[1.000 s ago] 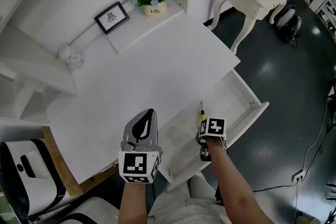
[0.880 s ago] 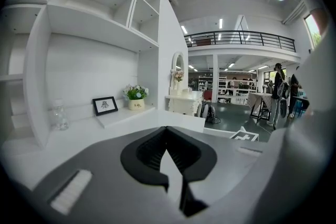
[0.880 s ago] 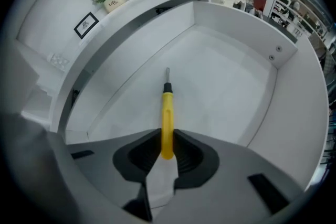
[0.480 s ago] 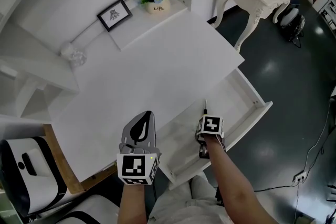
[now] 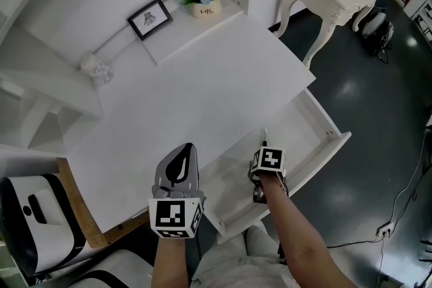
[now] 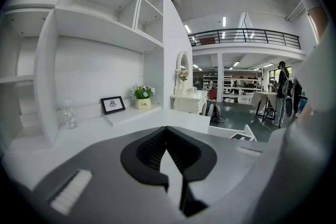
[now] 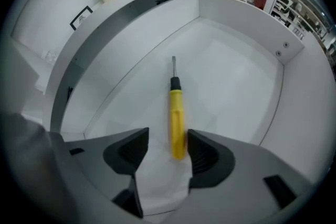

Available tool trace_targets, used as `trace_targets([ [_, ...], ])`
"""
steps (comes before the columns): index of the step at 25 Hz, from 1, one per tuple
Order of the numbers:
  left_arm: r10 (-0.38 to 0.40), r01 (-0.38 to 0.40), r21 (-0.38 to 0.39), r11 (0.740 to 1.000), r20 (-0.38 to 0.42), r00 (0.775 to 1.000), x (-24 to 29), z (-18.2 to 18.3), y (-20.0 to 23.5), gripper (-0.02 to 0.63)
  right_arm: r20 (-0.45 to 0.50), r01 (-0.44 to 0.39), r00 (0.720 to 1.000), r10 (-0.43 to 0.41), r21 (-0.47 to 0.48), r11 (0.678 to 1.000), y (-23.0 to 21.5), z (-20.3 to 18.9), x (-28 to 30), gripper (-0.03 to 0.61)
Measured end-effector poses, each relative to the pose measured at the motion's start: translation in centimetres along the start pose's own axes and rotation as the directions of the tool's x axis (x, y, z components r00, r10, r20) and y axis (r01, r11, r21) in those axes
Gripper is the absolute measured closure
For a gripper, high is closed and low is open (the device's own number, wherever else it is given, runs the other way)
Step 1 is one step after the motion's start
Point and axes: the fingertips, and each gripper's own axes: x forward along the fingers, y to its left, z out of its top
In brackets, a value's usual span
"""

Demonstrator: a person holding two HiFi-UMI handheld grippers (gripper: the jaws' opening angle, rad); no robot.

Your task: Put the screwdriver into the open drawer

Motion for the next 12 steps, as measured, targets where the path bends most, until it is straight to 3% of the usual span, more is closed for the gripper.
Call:
trace_targets([
  [1, 0.001, -0.001, 0.000, 1.000, 0.002, 1.000, -0.1, 0.0, 0.0, 0.604, 0.002, -0.002, 1.000, 0.002, 0.006, 1.000, 0.1, 0.1, -0.1, 0.331],
  [3, 0.002, -0.002, -0.003, 1.000, 0.007, 1.000, -0.1, 0.2, 0.0, 0.604, 0.010, 0.004, 1.000, -0.004, 0.006, 1.000, 0.1, 0.3, -0.4, 0.298],
  [12, -0.006, 0.006, 0.011, 1.000, 0.047, 0.999, -1.1, 2.0, -0.8, 0.604, 0.061, -0.013, 0.998, 0.013, -0.007, 1.000, 0.6, 0.7, -2.8, 0.294],
])
